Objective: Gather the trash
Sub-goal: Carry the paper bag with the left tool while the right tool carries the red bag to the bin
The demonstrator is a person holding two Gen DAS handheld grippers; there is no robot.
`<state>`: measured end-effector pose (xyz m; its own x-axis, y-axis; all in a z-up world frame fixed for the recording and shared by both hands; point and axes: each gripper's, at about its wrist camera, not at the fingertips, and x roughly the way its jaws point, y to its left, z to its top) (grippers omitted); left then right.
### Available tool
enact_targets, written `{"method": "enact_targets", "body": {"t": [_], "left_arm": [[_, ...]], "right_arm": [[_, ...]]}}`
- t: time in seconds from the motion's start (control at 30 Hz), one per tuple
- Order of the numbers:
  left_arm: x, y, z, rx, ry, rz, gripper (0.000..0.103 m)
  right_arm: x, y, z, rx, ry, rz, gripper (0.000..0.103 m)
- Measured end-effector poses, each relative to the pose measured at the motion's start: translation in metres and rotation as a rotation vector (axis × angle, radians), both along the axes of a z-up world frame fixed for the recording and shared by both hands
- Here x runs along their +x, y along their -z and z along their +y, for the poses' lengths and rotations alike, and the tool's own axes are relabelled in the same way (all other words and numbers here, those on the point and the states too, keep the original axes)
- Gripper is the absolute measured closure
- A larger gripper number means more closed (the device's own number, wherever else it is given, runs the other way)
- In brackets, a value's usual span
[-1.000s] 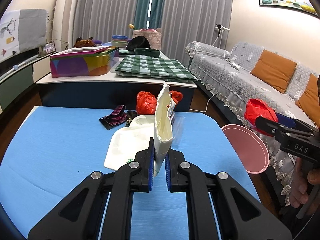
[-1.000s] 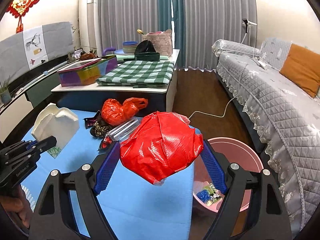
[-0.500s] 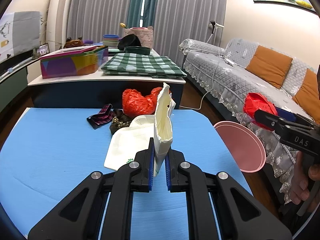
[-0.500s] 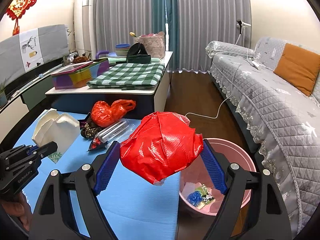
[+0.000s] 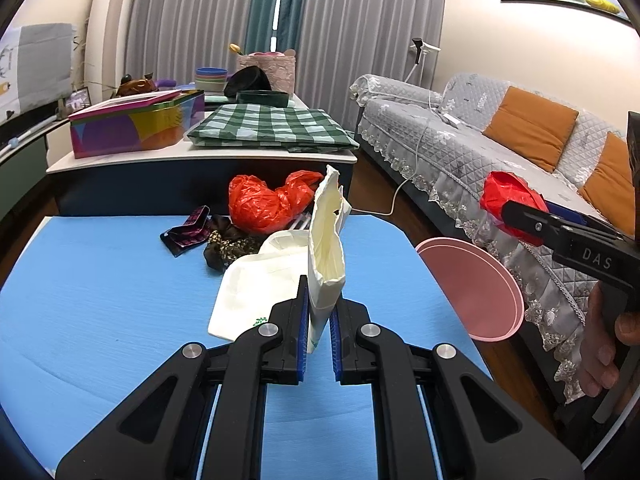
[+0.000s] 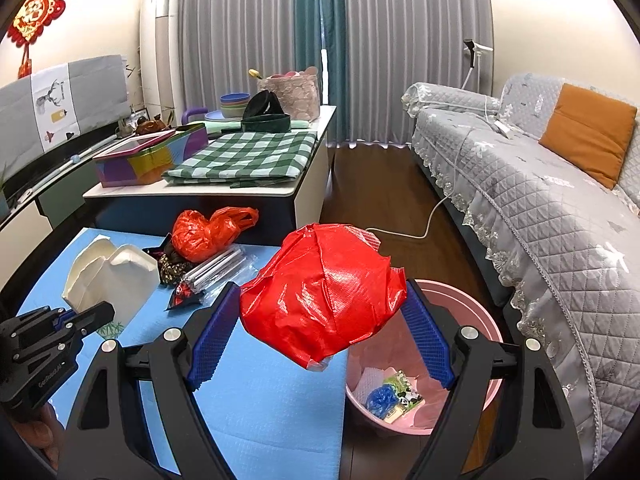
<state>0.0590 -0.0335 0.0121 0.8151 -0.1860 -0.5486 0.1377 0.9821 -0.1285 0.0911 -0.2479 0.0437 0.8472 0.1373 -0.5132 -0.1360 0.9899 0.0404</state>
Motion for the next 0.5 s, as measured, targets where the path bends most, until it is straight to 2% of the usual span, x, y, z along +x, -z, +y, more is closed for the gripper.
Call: {"method": "enact_targets", "body": {"t": [0.23,0.5], "left_arm": [[0.006,-0.008,-0.011,-0.015,0.026,0.003,0.094],[0.018,-0.019,-0.040,-0.024,0.075,-0.008,0.094]], "right_arm": [[0.001,-0.008,-0.013,0.012,0.030,-0.019,0.023],[0.005,-0.021,-0.048,0.020,0.112,-0.053,0.023]]}}
